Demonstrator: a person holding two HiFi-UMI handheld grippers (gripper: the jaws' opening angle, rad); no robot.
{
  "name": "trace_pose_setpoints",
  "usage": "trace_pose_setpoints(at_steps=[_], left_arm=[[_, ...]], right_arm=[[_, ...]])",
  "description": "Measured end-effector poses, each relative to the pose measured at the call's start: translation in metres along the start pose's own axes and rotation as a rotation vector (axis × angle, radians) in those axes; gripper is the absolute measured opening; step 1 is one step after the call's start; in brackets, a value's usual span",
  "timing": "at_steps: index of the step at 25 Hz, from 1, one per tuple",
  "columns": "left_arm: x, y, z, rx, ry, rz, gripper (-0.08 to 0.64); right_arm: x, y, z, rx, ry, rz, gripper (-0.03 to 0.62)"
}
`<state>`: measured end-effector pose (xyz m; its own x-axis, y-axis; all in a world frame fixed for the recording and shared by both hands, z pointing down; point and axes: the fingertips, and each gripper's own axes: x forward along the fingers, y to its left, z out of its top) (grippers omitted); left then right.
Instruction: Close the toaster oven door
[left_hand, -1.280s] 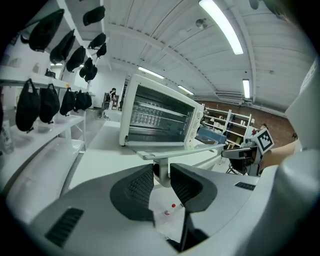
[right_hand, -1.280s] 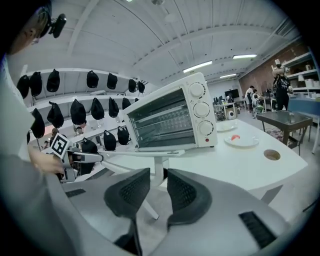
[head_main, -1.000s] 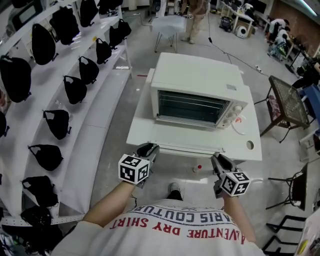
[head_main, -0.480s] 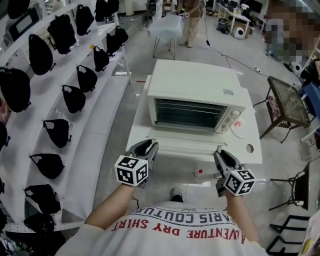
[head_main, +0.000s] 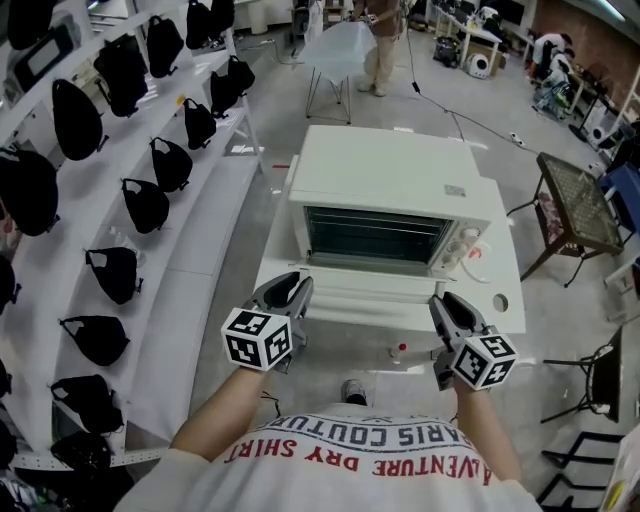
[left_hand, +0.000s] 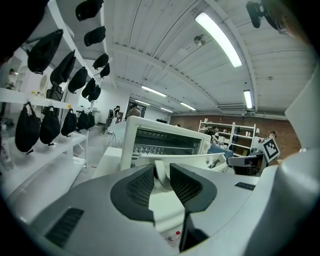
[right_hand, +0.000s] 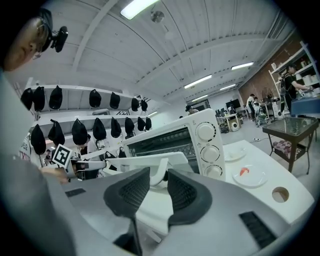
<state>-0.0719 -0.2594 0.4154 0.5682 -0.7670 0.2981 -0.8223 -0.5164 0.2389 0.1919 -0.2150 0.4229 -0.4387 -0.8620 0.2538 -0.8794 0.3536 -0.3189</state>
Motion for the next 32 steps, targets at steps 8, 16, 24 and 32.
trace_pose_setpoints(at_steps=[8,16,24,32], left_arm=[[0.01,0.003,0.022,0.012,-0.024,0.007,0.118],[0.023,0.01,0.043,-0.001,-0.062,0.014,0.117],[0.039,0.017,0.061,0.007,-0.068,0.014,0.117],[0.055,0.024,0.077,0.007,-0.079,0.043,0.117]], right_arm=[[0.009,-0.003,0.021,-0.004,-0.028,0.012,0.117],[0.024,-0.009,0.044,0.015,-0.062,0.035,0.118],[0.039,-0.016,0.062,0.032,-0.073,0.052,0.121],[0.055,-0.024,0.079,0.037,-0.081,0.071,0.124]])
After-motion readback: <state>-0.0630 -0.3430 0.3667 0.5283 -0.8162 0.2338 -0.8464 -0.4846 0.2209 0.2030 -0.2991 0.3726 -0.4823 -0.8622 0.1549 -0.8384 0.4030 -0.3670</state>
